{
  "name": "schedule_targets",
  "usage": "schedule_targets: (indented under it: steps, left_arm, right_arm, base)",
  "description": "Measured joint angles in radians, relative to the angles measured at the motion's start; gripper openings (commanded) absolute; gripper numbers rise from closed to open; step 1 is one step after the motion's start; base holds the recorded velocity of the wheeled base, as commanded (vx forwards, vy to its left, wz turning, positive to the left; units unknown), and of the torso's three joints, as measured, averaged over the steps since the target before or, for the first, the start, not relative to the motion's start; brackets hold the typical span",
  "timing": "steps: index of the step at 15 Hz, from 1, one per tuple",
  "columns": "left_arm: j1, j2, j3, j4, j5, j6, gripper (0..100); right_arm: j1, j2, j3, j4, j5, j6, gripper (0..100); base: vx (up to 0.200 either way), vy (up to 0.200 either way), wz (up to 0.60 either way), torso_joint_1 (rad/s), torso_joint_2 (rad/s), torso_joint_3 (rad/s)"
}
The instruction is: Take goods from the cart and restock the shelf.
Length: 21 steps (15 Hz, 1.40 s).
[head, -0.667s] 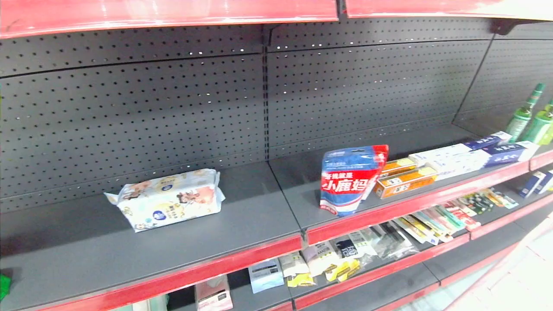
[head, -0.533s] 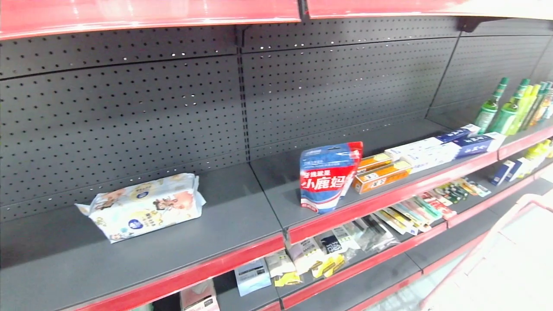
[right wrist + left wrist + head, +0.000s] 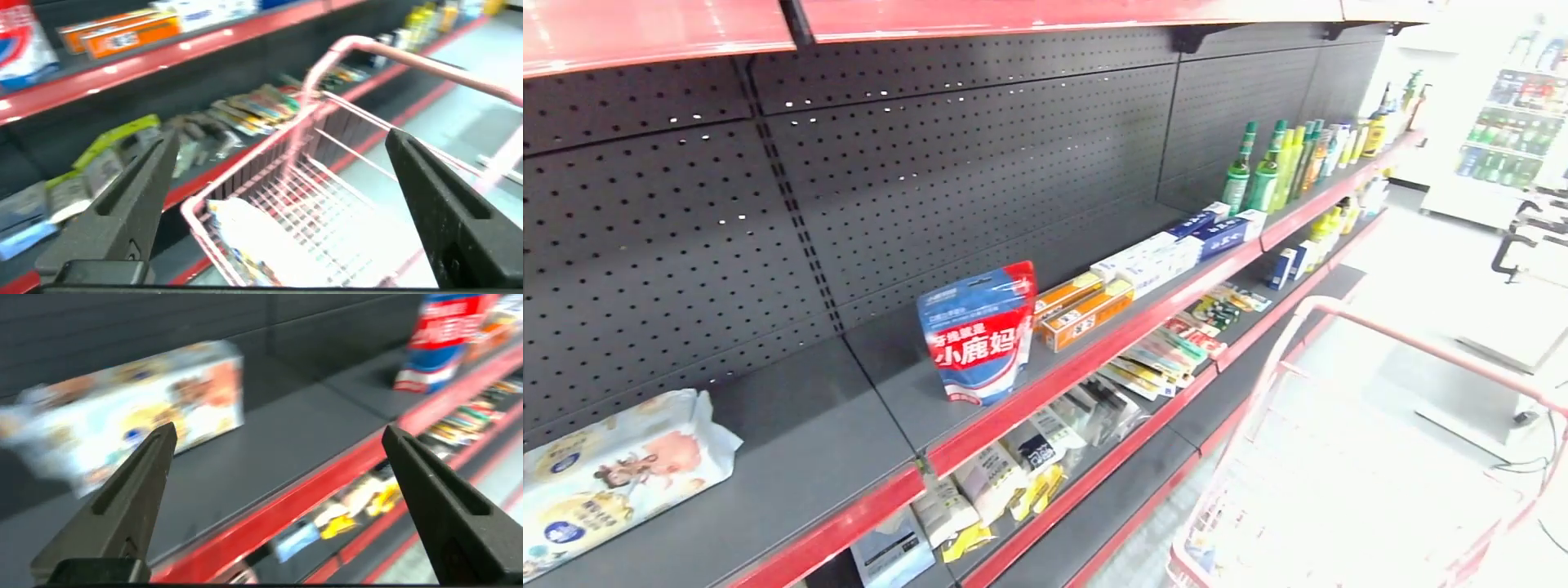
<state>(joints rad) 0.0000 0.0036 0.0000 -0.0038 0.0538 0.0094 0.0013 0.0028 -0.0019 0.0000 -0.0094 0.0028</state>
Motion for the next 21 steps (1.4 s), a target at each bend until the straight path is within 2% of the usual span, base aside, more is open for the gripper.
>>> schedule_targets:
  steps: [4, 11, 13, 15, 17, 21]
  left_arm:
    - [0.000, 0.000, 0.000, 0.000, 0.001, 0.000, 100]
    - [0.000, 0.000, 0.000, -0.001, 0.001, 0.000, 100]
    - [0.000, 0.000, 0.000, 0.000, 0.001, 0.000, 100]
    - [0.000, 0.000, 0.000, 0.000, 0.000, 0.000, 100]
    - [0.000, 0.000, 0.000, 0.000, 0.001, -0.001, 100]
    - [0.000, 0.000, 0.000, 0.000, 0.001, 0.000, 100]
  right_arm:
    - [0.000, -0.001, 0.000, 0.000, 0.000, 0.000, 100]
    - [0.000, 0.003, -0.008, 0.000, 0.002, 0.001, 100]
    - [0.005, 0.043, -0.084, -0.006, 0.006, 0.049, 100]
    - [0.011, 0.188, -0.245, -0.007, 0.009, 0.101, 100]
    - [0.001, 0.397, -0.368, -0.003, -0.016, 0.053, 100]
    - [-0.018, 0.847, -0.422, -0.011, -0.006, -0.024, 100]
  base:
    - [0.000, 0.000, -0.60, 0.004, 0.00, 0.006]
    - [0.000, 0.000, 0.00, 0.000, 0.00, 0.000]
    - [0.000, 0.000, 0.00, 0.000, 0.00, 0.000]
    - [0.000, 0.000, 0.00, 0.000, 0.00, 0.000]
    - [0.000, 0.000, 0.00, 0.000, 0.00, 0.000]
    - [0.000, 0.000, 0.00, 0.000, 0.00, 0.000]
